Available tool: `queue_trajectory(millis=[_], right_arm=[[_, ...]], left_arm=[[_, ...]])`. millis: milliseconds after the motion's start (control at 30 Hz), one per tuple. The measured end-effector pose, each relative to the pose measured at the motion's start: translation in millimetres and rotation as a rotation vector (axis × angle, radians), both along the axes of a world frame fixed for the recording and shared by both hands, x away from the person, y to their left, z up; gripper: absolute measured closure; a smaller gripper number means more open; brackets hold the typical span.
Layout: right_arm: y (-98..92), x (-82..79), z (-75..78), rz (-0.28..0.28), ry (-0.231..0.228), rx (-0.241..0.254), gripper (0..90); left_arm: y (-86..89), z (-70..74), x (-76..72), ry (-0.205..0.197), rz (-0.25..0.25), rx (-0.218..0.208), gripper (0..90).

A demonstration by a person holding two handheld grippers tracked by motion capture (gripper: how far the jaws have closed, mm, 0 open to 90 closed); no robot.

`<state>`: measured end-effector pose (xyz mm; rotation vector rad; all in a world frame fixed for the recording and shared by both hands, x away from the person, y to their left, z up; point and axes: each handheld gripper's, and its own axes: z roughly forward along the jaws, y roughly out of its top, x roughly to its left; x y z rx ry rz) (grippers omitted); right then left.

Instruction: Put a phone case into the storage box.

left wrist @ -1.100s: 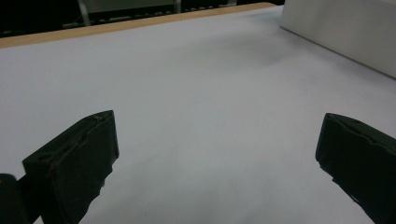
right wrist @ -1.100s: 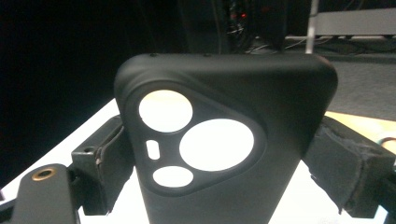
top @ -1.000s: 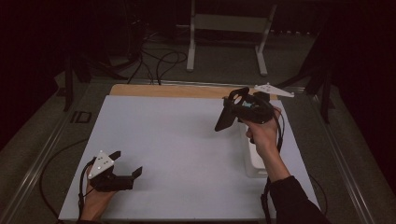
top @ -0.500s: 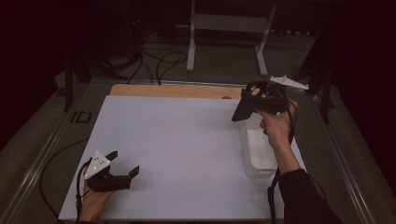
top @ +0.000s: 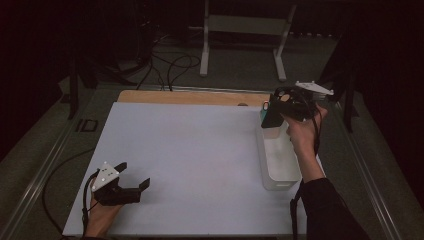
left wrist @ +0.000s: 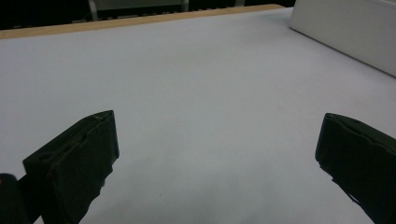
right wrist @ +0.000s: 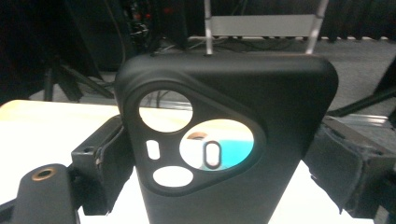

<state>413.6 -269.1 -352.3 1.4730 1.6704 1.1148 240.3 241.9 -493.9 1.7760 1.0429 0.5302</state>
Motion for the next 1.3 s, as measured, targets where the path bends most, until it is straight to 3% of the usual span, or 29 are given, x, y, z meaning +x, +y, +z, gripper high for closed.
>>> queue_trajectory(millis=[267, 433, 733, 800, 1033, 1300], right_arm=[[-2.7, 8.6, -12.9, -0.033, 0.043, -0.025, 14.0], [-1.9, 15.9, -27.6, -0.049, 0.092, -0.043, 13.7], [4.2, 27.6, -52.8, -0.068, 0.159, -0.094, 13.3], [8.9, 31.8, -61.0, -0.073, 0.183, -0.129, 13.2], [11.1, 41.3, -73.8, -0.101, 0.24, -0.157, 13.1], [10.5, 49.2, -79.0, -0.108, 0.24, -0.133, 8.8]], left_arm=[[-0.5, 0.1, -0.2, -0.001, 0.0, 0.0, 0.0], [-0.7, 0.0, -0.4, -0.001, 0.001, -0.001, 0.1], [-1.3, -0.8, 0.0, 0.004, -0.005, 0.006, 0.1], [-1.4, -1.1, 0.2, 0.006, -0.006, 0.005, 0.0], [-1.0, -1.3, 0.1, 0.007, -0.006, 0.001, 0.1], [-1.6, -1.6, 0.1, 0.009, -0.009, 0.002, 0.1]])
